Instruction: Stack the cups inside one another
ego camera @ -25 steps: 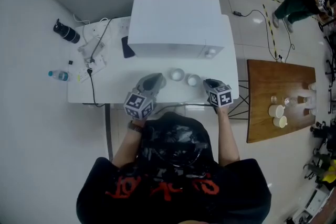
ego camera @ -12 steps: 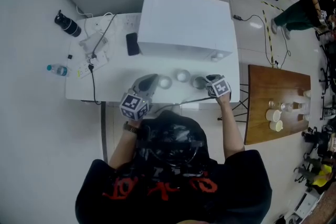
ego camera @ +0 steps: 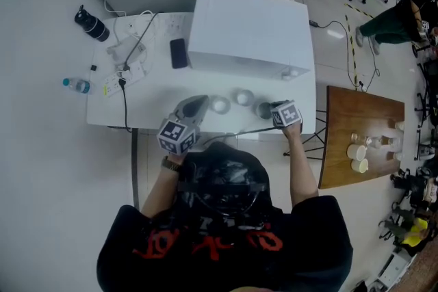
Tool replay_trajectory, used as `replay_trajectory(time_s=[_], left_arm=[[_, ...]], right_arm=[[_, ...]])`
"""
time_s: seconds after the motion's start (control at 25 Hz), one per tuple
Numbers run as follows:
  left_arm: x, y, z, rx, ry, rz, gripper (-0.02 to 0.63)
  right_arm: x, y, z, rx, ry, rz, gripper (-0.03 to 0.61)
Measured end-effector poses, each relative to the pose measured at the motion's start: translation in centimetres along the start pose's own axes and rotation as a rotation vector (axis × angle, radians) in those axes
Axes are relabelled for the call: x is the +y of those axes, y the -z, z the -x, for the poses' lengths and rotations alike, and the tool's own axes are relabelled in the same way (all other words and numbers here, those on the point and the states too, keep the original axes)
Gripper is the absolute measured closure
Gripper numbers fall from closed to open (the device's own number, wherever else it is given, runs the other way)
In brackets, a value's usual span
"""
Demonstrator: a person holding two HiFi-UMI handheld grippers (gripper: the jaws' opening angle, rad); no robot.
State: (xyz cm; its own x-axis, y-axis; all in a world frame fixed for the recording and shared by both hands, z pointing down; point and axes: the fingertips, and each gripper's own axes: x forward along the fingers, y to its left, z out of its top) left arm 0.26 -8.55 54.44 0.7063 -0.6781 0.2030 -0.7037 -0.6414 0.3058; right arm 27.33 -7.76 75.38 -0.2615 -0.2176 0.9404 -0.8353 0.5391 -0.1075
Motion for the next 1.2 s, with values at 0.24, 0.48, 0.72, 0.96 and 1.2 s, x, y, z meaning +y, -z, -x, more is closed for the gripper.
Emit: replay_trajectory(time_s=[0.24, 0.48, 0.72, 0.96, 1.2], left_arm=[[-0.1, -0.3, -0.5, 0.005, 0.021, -0.001, 0.614], [-0.5, -0.4, -1.4, 0.015, 0.056, -0.019, 0.614], [-1.2, -0.4, -2.0, 0.019, 0.083, -0.051, 0.614], [-0.9, -0.4, -2.2, 0.015, 0.081, -0.040, 0.614], [-0.3, -0.6, -1.5, -0.002, 0.056, -0.035, 0.614]], right_arm=[[0.0, 0.5, 0.8, -0.022, -0.004, -0.049, 0.554], [0.3, -0.4, 3.4, -0.080, 0.003, -0.041, 0.554], [1.6, -4.0, 9.0, -0.192, -0.012, 0.013, 0.554], [4.1, -9.3, 10.7, -0.284, -0.081, 0.068, 0.554], [5.8, -10.9, 7.6, -0.213, -0.121, 0.126, 0.554]])
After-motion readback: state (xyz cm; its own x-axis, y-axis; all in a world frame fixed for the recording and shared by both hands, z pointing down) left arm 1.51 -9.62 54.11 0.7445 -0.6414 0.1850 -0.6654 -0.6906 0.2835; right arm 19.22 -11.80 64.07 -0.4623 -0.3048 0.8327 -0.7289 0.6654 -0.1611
